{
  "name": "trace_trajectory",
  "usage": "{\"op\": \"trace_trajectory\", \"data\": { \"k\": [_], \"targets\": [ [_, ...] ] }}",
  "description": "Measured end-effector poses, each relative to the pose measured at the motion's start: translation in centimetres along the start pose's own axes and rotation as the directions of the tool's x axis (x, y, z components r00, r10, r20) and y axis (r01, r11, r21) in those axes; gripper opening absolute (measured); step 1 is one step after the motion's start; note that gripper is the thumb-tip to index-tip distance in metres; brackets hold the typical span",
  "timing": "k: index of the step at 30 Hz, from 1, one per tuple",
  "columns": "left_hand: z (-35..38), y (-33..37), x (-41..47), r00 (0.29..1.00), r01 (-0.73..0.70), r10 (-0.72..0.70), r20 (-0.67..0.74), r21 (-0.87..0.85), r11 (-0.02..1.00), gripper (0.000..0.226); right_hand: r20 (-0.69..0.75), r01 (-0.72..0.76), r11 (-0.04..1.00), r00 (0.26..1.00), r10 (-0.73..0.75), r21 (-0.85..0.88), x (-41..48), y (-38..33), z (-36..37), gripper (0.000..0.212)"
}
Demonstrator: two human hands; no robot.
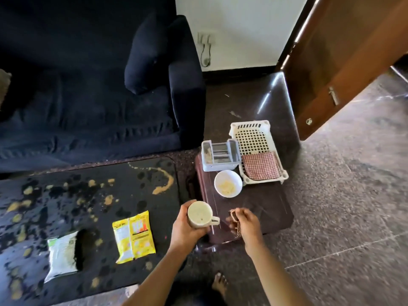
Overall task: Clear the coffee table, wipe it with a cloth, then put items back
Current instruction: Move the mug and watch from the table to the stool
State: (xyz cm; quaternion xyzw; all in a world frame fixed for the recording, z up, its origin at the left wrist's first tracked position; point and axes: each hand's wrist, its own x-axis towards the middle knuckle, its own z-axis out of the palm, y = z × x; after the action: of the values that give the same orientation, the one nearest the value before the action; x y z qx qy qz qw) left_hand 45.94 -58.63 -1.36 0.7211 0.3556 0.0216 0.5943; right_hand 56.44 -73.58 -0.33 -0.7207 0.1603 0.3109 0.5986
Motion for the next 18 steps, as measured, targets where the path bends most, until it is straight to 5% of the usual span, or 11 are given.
{"op": "trace_trajectory", "data": {
  "k": [9, 18],
  "targets": [
    [7.7, -0.7, 3.4, 0.994, 0.006, -0.027, 0.110, 0.186, 0.983, 0.077, -0.007, -0.317, 0.927, 0.946, 0.325, 0.202, 5.9, 1.4, -4.9, 0.017],
    [8.9, -1.7, 5.1, 0.991, 0.019, -0.041, 0.126, 0.168, 0.986, 0.080, -0.140, -0.234, 0.969, 0.960, 0.244, 0.082, 11.0, 1.9, -3.3, 0.019]
  ]
}}
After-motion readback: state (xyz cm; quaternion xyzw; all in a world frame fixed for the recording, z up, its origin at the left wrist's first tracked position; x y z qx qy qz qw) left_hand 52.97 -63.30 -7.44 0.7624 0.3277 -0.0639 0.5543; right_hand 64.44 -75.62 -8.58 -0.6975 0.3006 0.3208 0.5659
